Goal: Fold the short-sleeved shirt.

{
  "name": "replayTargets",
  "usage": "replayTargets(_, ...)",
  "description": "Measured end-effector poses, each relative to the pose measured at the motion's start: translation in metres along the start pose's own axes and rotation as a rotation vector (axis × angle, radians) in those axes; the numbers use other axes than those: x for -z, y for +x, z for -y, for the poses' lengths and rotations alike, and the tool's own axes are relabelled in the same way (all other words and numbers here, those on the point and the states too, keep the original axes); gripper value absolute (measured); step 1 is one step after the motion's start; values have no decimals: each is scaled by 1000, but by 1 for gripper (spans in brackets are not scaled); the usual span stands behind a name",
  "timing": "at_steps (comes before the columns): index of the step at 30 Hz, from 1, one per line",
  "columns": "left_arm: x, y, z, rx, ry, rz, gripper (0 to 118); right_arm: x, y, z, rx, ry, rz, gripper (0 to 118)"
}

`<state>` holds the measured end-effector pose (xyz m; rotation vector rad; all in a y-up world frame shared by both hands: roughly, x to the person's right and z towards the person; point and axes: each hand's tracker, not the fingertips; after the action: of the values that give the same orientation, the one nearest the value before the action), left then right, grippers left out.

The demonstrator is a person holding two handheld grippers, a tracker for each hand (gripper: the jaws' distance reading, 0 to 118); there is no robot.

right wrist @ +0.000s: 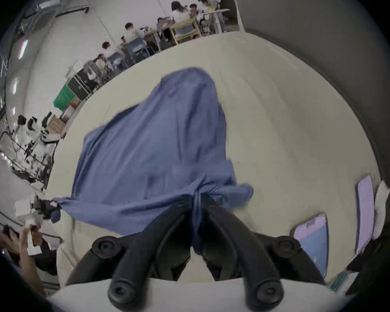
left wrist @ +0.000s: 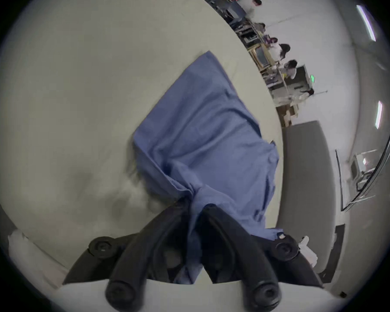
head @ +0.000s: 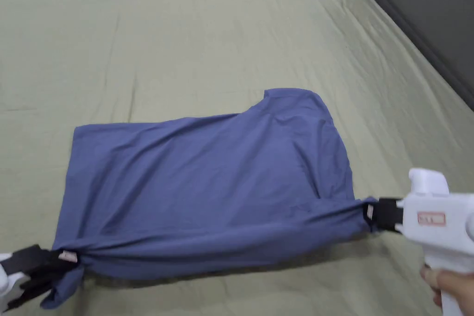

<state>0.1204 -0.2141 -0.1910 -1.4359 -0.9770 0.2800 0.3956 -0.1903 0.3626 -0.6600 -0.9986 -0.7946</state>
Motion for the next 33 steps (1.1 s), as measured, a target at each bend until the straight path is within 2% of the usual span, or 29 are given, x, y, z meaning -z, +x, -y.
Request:
replayTargets(2, 9, 16, -18, 4, 9, 3, 6, 15, -15, -28, -65, 36, 52, 8)
replayTargets(7, 50, 51, -69, 10, 22, -10, 6, 79, -33, -87, -94, 10, 105, 8)
replayTargets(11, 93, 78, -98, 119, 34, -165, 6, 127, -41, -106, -119, -20, 154, 8)
replayTargets(14, 130, 83, -104, 228, 25, -317, 8, 156, -53, -99, -214, -85, 261, 8)
replayTargets(17, 167, 69, -95, 373, -65, -501, 11, 195, -49, -83, -227, -208, 338, 9)
replayTargets(18, 172, 61, -90, 410, -76, -472, 11, 194, -48, -77, -257, -138, 340, 10)
replayTargets(19, 168, 62, -89, 399, -6, -434, 11, 190, -50, -75, -299, -72, 353, 10)
replayTargets(22, 163, 66, -95, 355, -23, -440, 12, 189, -47, -75, -312, -95, 331, 14)
replayTargets(23, 160, 67, -98, 352, -34, -435, 15, 187, -44, -80, -318, -105, 323, 18)
replayTargets(24, 152, 69, -101, 320, -41, -404, 39, 182, -40, -92, -291, -132, 307, 34)
replayTargets(25, 139, 74, -104, 274, -22, -329, 75, 169, -39, -97, -240, -109, 298, 63)
replayTargets(26, 123, 80, -105, 253, 51, -257, 106, 156, -34, -103, -184, -57, 273, 102)
replayTargets(27, 101, 87, -102, 273, 157, -188, 118, 136, -27, -107, -119, 21, 217, 118)
replayTargets(28, 76, 94, -94, 320, 267, -141, 118, 115, -23, -110, -74, 99, 184, 116)
replayTargets(29, 56, 99, -86, 357, 351, -113, 118, 79, -33, -94, -53, 185, 153, 117)
replayTargets(30, 40, 103, -78, 405, 389, -86, 118, 58, -32, -86, -35, 209, 126, 118)
replayTargets(32, 15, 102, -55, 445, 385, -63, 118, 24, -31, -65, -26, 203, 52, 118)
replayTargets(33, 7, 98, -42, 457, 337, -63, 118, 27, -33, -78, -23, 196, 18, 118)
